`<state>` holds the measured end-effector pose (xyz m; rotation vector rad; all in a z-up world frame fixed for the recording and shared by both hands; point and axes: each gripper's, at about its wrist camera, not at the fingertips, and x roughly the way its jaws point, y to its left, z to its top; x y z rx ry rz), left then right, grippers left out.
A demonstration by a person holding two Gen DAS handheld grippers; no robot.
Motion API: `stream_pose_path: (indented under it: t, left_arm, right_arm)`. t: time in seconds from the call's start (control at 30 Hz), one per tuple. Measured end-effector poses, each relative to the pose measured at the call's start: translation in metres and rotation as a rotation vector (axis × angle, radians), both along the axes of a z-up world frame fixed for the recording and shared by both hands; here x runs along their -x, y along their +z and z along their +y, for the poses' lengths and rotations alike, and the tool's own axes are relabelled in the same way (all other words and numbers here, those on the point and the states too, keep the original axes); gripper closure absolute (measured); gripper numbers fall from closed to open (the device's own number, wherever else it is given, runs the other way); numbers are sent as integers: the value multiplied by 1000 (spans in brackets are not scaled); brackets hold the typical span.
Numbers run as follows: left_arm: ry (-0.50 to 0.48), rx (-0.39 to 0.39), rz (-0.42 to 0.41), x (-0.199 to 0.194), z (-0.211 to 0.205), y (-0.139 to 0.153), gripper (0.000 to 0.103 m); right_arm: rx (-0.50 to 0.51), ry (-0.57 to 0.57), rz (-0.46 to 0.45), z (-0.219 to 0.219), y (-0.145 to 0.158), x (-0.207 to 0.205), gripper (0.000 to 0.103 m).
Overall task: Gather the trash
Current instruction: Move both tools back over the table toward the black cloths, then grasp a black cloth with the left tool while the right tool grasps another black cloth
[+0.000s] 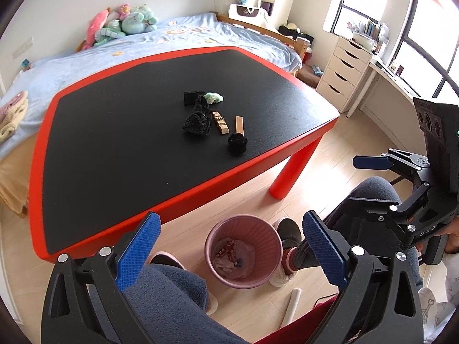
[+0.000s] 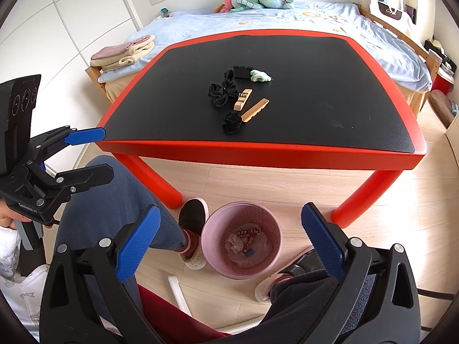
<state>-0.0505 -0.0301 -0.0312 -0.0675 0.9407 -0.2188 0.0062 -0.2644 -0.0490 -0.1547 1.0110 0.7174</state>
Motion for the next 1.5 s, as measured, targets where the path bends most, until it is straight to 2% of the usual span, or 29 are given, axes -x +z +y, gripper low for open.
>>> stream_pose_path:
  t: [0.37,0.8,1.23,1.5]
  left_arm:
    - [26,14,-2,-14,13,5,8]
    - [38,14,2,-61,31,5,8]
    - [28,32,53,-125,39,-18,8]
    - [20,44,87,-148,39,-38,8]
  right_arm:
    - [4,9,-11,10,6,-14,6]
    - [7,23,-11,44,5,-55,6]
    - [35,25,23,74,-20,-96,6]
    - [40,33,53,85,-39,-108,8]
